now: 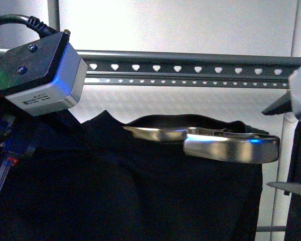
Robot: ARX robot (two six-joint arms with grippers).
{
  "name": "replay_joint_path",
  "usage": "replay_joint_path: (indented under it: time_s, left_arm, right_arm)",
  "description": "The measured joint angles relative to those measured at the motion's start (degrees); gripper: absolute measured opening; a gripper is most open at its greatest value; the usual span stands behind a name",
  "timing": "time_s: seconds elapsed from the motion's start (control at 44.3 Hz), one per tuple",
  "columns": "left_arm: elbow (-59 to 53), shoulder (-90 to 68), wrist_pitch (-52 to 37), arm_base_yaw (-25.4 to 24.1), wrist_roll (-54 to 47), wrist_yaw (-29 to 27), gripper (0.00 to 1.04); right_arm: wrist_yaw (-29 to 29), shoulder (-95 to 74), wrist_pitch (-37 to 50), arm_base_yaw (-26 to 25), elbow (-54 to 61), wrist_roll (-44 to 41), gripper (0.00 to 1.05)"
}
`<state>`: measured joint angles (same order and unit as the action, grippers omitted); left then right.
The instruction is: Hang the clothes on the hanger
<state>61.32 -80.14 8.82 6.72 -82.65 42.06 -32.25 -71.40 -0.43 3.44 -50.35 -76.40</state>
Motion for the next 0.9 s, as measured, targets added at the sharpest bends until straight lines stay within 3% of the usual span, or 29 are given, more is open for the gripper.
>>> replay_joint_path:
  time_s: [0.451, 0.7, 0.903]
  left_arm:
    - [0.00, 0.00, 0.00, 0.00, -0.48, 0.07, 0.04]
    - [0.00, 0.00, 0.00, 0.00, -0.66, -0.07, 0.04]
    - [0.00, 0.00, 0.00, 0.00, -0.68, -0.04, 0.04]
  right_arm:
    - [5.51, -18.97, 4.92, 2.97, -13.60, 4.50, 0.97]
    - [6.51, -22.75, 8.55, 3.67, -15.63, 6.95, 0.68]
    - [5.57, -22.77, 10.32, 3.37, -15.34, 9.44, 0.38]
